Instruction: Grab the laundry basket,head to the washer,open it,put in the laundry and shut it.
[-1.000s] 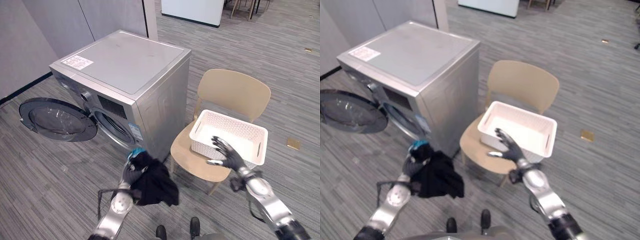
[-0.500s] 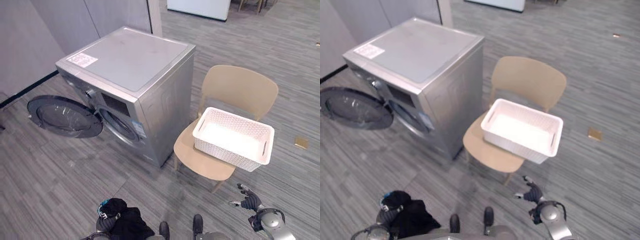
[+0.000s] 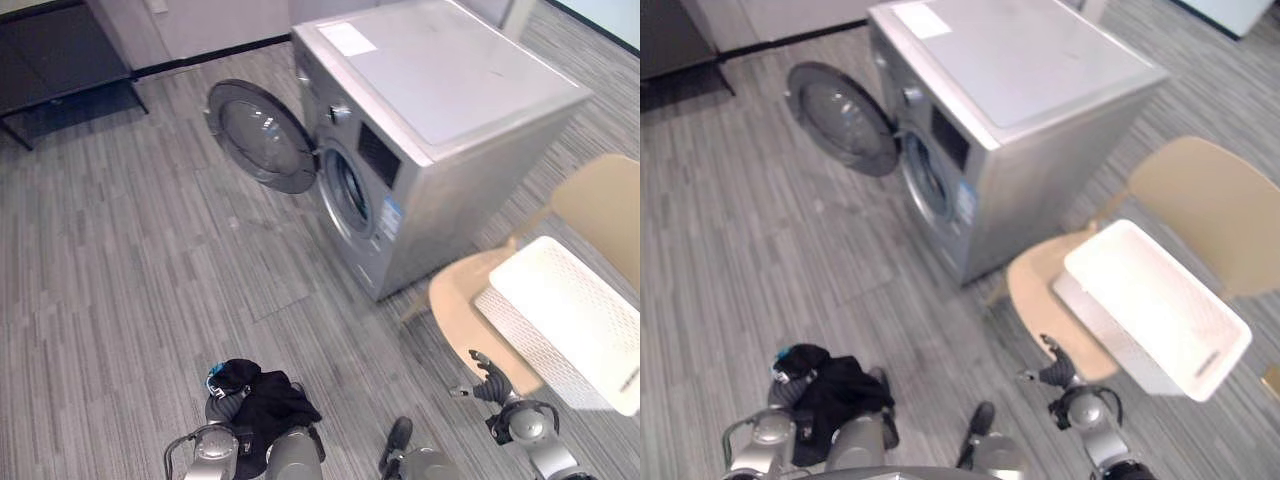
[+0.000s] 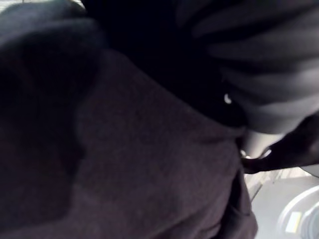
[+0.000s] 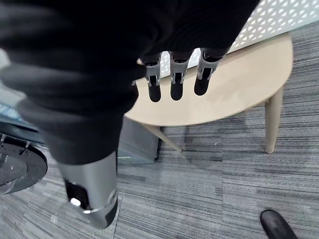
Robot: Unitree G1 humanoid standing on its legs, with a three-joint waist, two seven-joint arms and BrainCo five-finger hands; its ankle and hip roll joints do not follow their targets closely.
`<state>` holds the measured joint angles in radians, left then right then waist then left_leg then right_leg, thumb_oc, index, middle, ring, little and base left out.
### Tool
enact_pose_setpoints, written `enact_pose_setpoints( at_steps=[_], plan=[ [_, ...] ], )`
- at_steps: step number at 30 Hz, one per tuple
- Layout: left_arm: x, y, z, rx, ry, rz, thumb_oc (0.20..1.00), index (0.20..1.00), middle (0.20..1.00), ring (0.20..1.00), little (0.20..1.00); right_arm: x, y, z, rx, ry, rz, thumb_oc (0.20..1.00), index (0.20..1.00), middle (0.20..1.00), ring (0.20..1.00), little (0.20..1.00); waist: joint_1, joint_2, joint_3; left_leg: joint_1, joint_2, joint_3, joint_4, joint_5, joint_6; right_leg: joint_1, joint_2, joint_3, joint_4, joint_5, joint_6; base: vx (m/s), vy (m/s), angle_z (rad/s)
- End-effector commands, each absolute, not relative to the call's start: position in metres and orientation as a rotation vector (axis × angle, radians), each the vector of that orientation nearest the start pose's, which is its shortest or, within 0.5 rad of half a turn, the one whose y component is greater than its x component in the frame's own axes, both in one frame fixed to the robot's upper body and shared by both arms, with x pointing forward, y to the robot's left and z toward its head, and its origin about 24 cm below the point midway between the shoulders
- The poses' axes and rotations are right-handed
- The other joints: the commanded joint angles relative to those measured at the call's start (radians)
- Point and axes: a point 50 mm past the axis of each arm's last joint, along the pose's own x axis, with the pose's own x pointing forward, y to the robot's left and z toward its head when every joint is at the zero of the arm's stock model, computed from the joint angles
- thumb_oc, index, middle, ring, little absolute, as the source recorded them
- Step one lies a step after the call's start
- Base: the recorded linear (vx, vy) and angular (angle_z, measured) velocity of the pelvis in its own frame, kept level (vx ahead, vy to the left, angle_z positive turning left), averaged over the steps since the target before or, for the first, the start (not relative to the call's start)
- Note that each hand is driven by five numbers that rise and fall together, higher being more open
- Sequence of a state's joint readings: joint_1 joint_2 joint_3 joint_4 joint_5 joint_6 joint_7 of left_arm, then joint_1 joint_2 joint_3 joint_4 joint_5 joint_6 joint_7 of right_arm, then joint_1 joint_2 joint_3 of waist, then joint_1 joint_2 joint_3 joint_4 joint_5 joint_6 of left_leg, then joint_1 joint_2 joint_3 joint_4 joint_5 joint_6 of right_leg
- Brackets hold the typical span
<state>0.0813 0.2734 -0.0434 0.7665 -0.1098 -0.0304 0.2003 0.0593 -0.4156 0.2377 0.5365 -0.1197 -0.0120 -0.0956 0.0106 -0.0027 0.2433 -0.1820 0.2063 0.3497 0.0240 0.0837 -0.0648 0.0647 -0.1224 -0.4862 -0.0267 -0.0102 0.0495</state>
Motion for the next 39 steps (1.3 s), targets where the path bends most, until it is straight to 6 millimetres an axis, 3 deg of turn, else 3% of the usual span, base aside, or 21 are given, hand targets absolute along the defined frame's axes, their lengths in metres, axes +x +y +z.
enact_pose_setpoints(
  at_steps=[1, 2, 3, 4, 7, 8, 10, 11, 12, 14, 15, 17, 19, 23, 26, 28, 30, 33, 35, 36, 39],
  plan=[
    [0.157, 0.274, -0.095, 0.354, 0.712, 0.341, 0.2, 0.2, 0.2, 0.2, 0.2, 0.203, -0.224, -0.068, -0.627, 0.514, 0.078, 1.0, 1.0, 1.0, 1.0, 1.0, 0.021, -0.063, -0.063, -0.029, -0.017, -0.047, -0.013, 0.002, -0.027, 0.086, -0.065, 0.076, 0.099, -0.207, 0.059, 0.31, 0.311, 0.22],
    [0.157, 0.277, -0.094, 0.361, 0.716, 0.343, 0.2, 0.2, 0.2, 0.2, 0.2, 0.204, -0.218, -0.069, -0.615, 0.515, 0.087, 1.0, 1.0, 1.0, 1.0, 1.0, 0.031, -0.083, -0.059, -0.038, -0.05, -0.071, 0.045, -0.044, 0.0, 0.077, -0.11, 0.093, 0.154, -0.178, 0.071, 0.31, 0.316, 0.35],
    [0.157, 0.277, -0.094, 0.362, 0.716, 0.344, 0.2, 0.2, 0.2, 0.2, 0.2, 0.204, -0.218, -0.069, -0.614, 0.515, 0.087, 1.0, 1.0, 1.0, 1.0, 1.0, 0.032, -0.085, -0.06, -0.04, -0.051, -0.07, 0.049, -0.048, 0.002, 0.075, -0.114, 0.094, 0.158, -0.179, 0.073, 0.36, 0.432, 0.46],
    [0.158, 0.282, -0.092, 0.397, 0.716, 0.344, 0.2, 0.2, 0.2, 0.2, 0.2, 0.205, -0.212, -0.071, -0.6, 0.514, 0.095, 1.0, 1.0, 1.0, 1.0, 1.0, 0.038, -0.1, -0.049, -0.027, -0.095, -0.088, 0.079, -0.104, 0.04, 0.035, -0.173, 0.119, 0.264, -0.108, 0.079, 0.17, 0.246, 0.48],
    [0.163, 0.286, -0.088, 0.425, 0.702, 0.34, 0.2, 0.2, 0.2, 0.2, 0.2, 0.211, -0.206, -0.067, -0.598, 0.488, 0.103, 1.0, 1.0, 1.0, 1.0, 1.0, 0.036, -0.112, -0.031, -0.017, -0.128, -0.108, 0.094, -0.136, 0.07, -0.012, -0.193, 0.172, 0.357, -0.056, 0.077, 0.23, 0.288, 0.22],
    [0.169, 0.287, -0.084, 0.435, 0.683, 0.343, 0.2, 0.2, 0.2, 0.2, 0.2, 0.214, -0.201, -0.066, -0.584, 0.472, 0.105, 1.0, 1.0, 1.0, 1.0, 1.0, 0.025, -0.11, -0.016, 0.002, -0.142, -0.121, 0.081, -0.147, 0.082, -0.065, -0.165, 0.225, 0.415, -0.044, 0.065, 0.16, 0.171, 0.42],
    [0.175, 0.286, -0.08, 0.449, 0.661, 0.326, 0.2, 0.2, 0.2, 0.2, 0.2, 0.217, -0.198, -0.061, -0.572, 0.447, 0.109, 1.0, 1.0, 1.0, 1.0, 1.0, 0.005, -0.099, 0.002, 0.039, -0.158, -0.15, 0.045, -0.151, 0.092, -0.173, -0.065, 0.324, 0.478, -0.116, 0.044, 0.16, 0.177, 0.37],
    [0.175, 0.285, -0.08, 0.448, 0.659, 0.326, 0.2, 0.2, 0.2, 0.2, 0.2, 0.217, -0.198, -0.061, -0.573, 0.445, 0.108, 1.0, 1.0, 1.0, 1.0, 1.0, 0.008, -0.094, 0.002, 0.027, -0.149, -0.14, 0.045, -0.13, 0.097, -0.184, -0.059, 0.317, 0.474, -0.099, 0.034, 0.16, 0.146, 0.27],
    [0.179, 0.281, -0.079, 0.435, 0.646, 0.308, 0.2, 0.2, 0.2, 0.2, 0.2, 0.218, -0.197, -0.062, -0.563, 0.449, 0.108, 1.0, 1.0, 1.0, 1.0, 1.0, -0.01, -0.081, 0.019, 0.066, -0.166, -0.159, 0.019, -0.134, 0.098, -0.238, -0.003, 0.336, 0.429, -0.127, 0.029, 0.26, 0.129, 0.47],
    [0.184, 0.273, -0.081, 0.425, 0.644, 0.277, 0.2, 0.2, 0.2, 0.2, 0.2, 0.218, -0.197, -0.064, -0.55, 0.459, 0.104, 1.0, 1.0, 1.0, 1.0, 1.0, -0.037, -0.086, 0.042, 0.122, -0.2, -0.195, 0.004, -0.161, 0.103, -0.317, 0.066, 0.353, 0.339, -0.093, 0.039, 0.34, 0.09, 0.41],
    [0.184, 0.273, -0.081, 0.425, 0.644, 0.277, 0.2, 0.2, 0.2, 0.2, 0.2, 0.218, -0.197, -0.063, -0.55, 0.459, 0.104, 1.0, 1.0, 1.0, 1.0, 1.0, -0.037, -0.086, 0.042, 0.122, -0.2, -0.196, 0.004, -0.162, 0.103, -0.316, 0.067, 0.352, 0.338, -0.093, 0.039, 0.31, -0.007, 0.32],
    [0.186, 0.266, -0.086, 0.433, 0.67, 0.248, 0.2, 0.2, 0.2, 0.2, 0.2, 0.21, -0.203, -0.073, -0.568, 0.516, 0.099, 1.0, 1.0, 1.0, 1.0, 1.0, -0.064, -0.101, 0.039, 0.158, -0.248, -0.242, 0.012, -0.196, 0.105, -0.343, 0.106, 0.382, 0.187, -0.034, 0.062, 0.33, -0.043, 0.53],
    [0.182, 0.262, -0.088, 0.434, 0.67, 0.224, 0.2, 0.2, 0.2, 0.2, 0.2, 0.206, -0.202, -0.076, -0.556, 0.528, 0.107, 1.0, 1.0, 1.0, 1.0, 1.0, -0.065, -0.103, 0.035, 0.168, -0.253, -0.248, 0.032, -0.221, 0.108, -0.34, 0.089, 0.348, 0.198, -0.031, 0.059, 0.26, -0.076, 0.78],
    [0.177, 0.256, -0.093, 0.449, 0.694, 0.187, 0.2, 0.2, 0.2, 0.2, 0.2, 0.195, -0.208, -0.082, -0.548, 0.566, 0.083, 1.0, 1.0, 1.0, 1.0, 1.0, -0.095, -0.106, 0.001, 0.183, -0.245, -0.245, 0.129, -0.284, 0.068, -0.259, 0.102, 0.383, 0.152, -0.056, 0.032, 0.26, -0.094, 0.35],
    [0.175, 0.249, -0.097, 0.436, 0.705, 0.159, 0.2, 0.2, 0.2, 0.2, 0.2, 0.196, -0.218, -0.082, -0.56, 0.579, 0.049, 1.0, 1.0, 1.0, 1.0, 1.0, -0.099, -0.117, 0.0, 0.087, -0.182, -0.199, 0.381, -0.244, 0.043, -0.184, 0.11, 0.405, 0.108, -0.069, -0.005, 0.23, -0.073, 0.6],
    [0.176, 0.247, -0.097, 0.432, 0.709, 0.15, 0.2, 0.2, 0.2, 0.2, 0.2, 0.195, -0.222, -0.082, -0.56, 0.59, 0.036, 1.0, 1.0, 1.0, 1.0, 1.0, -0.092, -0.123, 0.003, 0.034, -0.167, -0.209, 0.4, -0.251, 0.054, -0.149, 0.108, 0.414, 0.091, -0.084, -0.012, 0.22, 0.001, -0.42],
    [0.176, 0.248, -0.097, 0.438, 0.71, 0.147, 0.2, 0.2, 0.2, 0.2, 0.2, 0.194, -0.225, -0.083, -0.557, 0.595, 0.022, 1.0, 1.0, 1.0, 1.0, 1.0, -0.086, -0.128, -0.004, 0.017, -0.165, -0.237, 0.307, -0.241, 0.054, -0.138, 0.105, 0.43, 0.085, -0.092, -0.005, 0.21, 0.063, -0.71],
    [0.174, 0.25, -0.097, 0.442, 0.714, 0.15, 0.2, 0.2, 0.2, 0.2, 0.2, 0.192, -0.23, -0.084, -0.562, 0.608, 0.011, 1.0, 1.0, 1.0, 1.0, 1.0, -0.074, -0.116, -0.006, -0.001, -0.18, -0.358, 0.176, -0.155, 0.021, -0.122, 0.127, 0.484, 0.092, -0.111, -0.009, 0.21, 0.132, -0.74],
    [0.176, 0.248, -0.097, 0.428, 0.705, 0.148, 0.2, 0.2, 0.2, 0.2, 0.2, 0.192, -0.232, -0.085, -0.569, 0.616, 0.003, 1.0, 1.0, 1.0, 1.0, 1.0, -0.062, -0.109, -0.002, -0.029, -0.202, -0.49, 0.129, -0.111, 0.006, -0.112, 0.148, 0.54, 0.108, -0.124, -0.013, 0.26, 0.214, -0.88],
    [0.179, 0.245, -0.096, 0.42, 0.697, 0.139, 0.2, 0.2, 0.2, 0.2, 0.2, 0.193, -0.235, -0.085, -0.578, 0.625, -0.001, 1.0, 1.0, 1.0, 1.0, 1.0, -0.056, -0.105, -0.005, -0.049, -0.224, -0.606, 0.1, -0.081, -0.006, -0.107, 0.165, 0.609, 0.125, -0.134, -0.013, 0.28, 0.283, -1.41],
    [0.184, 0.242, -0.094, 0.419, 0.677, 0.124, 0.2, 0.2, 0.2, 0.2, 0.2, 0.194, -0.238, -0.086, -0.575, 0.636, -0.012, 1.0, 1.0, 1.0, 1.0, 1.0, -0.053, -0.1, -0.008, -0.047, -0.232, -0.643, 0.083, -0.078, -0.005, -0.111, 0.173, 0.657, 0.154, -0.145, -0.011, 0.19, 0.247, -1.2]
  ],
)
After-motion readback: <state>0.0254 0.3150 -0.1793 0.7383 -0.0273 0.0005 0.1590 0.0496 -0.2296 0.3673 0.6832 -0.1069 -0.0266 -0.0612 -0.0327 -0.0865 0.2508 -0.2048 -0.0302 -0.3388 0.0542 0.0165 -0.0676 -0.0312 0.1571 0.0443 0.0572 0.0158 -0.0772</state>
